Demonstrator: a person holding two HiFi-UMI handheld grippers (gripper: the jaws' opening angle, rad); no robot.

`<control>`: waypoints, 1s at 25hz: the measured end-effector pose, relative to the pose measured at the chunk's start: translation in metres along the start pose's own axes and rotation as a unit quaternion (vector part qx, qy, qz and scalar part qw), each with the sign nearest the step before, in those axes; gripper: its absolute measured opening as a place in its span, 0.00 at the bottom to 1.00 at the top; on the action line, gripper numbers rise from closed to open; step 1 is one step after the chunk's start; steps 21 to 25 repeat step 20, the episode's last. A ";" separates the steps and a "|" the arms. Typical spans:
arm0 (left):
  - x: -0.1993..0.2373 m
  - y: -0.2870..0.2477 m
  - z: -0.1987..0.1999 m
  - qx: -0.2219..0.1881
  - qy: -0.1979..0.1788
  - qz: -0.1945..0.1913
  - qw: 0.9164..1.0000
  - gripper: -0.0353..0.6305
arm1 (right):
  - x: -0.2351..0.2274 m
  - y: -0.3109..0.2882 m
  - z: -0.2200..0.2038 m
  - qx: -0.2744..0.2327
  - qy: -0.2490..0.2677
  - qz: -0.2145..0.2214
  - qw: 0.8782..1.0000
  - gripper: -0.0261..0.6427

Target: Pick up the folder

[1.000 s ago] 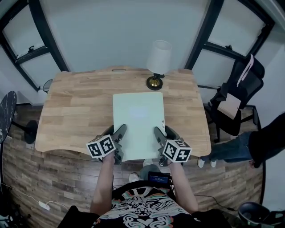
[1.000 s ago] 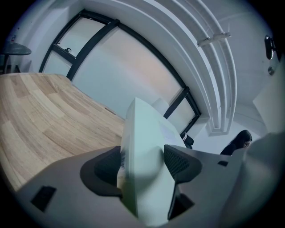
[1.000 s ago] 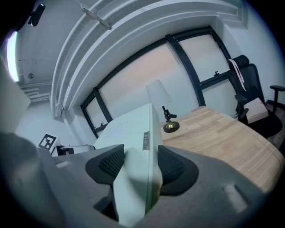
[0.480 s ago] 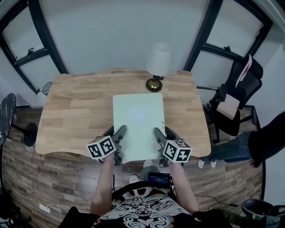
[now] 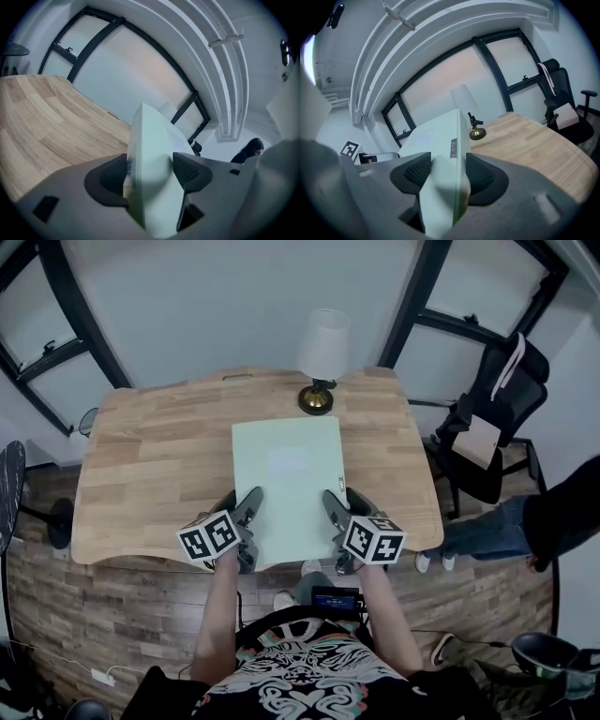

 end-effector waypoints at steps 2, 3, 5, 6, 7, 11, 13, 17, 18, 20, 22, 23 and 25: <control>-0.001 -0.002 0.002 0.000 -0.002 0.000 1.000 0.50 | 0.000 -0.001 0.002 -0.002 0.000 -0.002 1.000 0.38; 0.000 -0.002 0.002 0.001 -0.002 -0.002 1.000 0.50 | 0.000 -0.001 0.001 -0.002 -0.001 -0.003 1.000 0.38; 0.001 -0.003 0.000 0.005 0.000 -0.004 1.000 0.50 | 0.000 0.001 -0.001 0.000 -0.003 -0.006 1.000 0.38; 0.001 -0.004 -0.002 0.007 0.002 -0.005 1.000 0.50 | 0.000 0.001 -0.001 0.001 -0.003 -0.008 1.000 0.38; 0.002 -0.004 -0.002 0.009 0.003 -0.007 1.000 0.50 | -0.001 0.002 -0.001 0.000 -0.003 -0.009 1.000 0.38; 0.001 -0.004 -0.001 0.009 0.000 -0.004 1.000 0.50 | -0.001 0.002 -0.001 -0.001 -0.004 -0.012 1.000 0.38; 0.000 -0.005 -0.002 0.011 0.004 -0.007 1.000 0.50 | -0.002 0.002 -0.003 0.000 -0.005 -0.013 1.000 0.38; 0.000 -0.004 -0.001 0.011 -0.002 -0.003 1.000 0.50 | -0.002 0.004 -0.004 0.001 -0.008 -0.015 1.000 0.38; 0.001 -0.004 -0.002 0.012 -0.001 -0.005 1.000 0.50 | -0.002 0.005 -0.005 0.001 -0.008 -0.016 1.000 0.38; 0.002 -0.005 -0.005 0.014 0.002 -0.009 1.000 0.50 | -0.003 0.005 -0.006 0.003 -0.009 -0.018 1.000 0.38; 0.002 -0.005 -0.005 0.014 0.002 -0.009 1.000 0.50 | -0.003 0.005 -0.006 0.003 -0.009 -0.018 1.000 0.38; 0.002 -0.005 -0.005 0.014 0.002 -0.009 1.000 0.50 | -0.003 0.005 -0.006 0.003 -0.009 -0.018 1.000 0.38; 0.002 -0.005 -0.005 0.014 0.002 -0.009 1.000 0.50 | -0.003 0.005 -0.006 0.003 -0.009 -0.018 1.000 0.38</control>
Point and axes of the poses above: the fingertips, and each gripper's own axes: y backward along the fingers, x to its left, z out of its top, the point moved 8 cm from there along y, backward along the fingers, and after that the axes turned 12 degrees about -x, right-handed, at the moved point
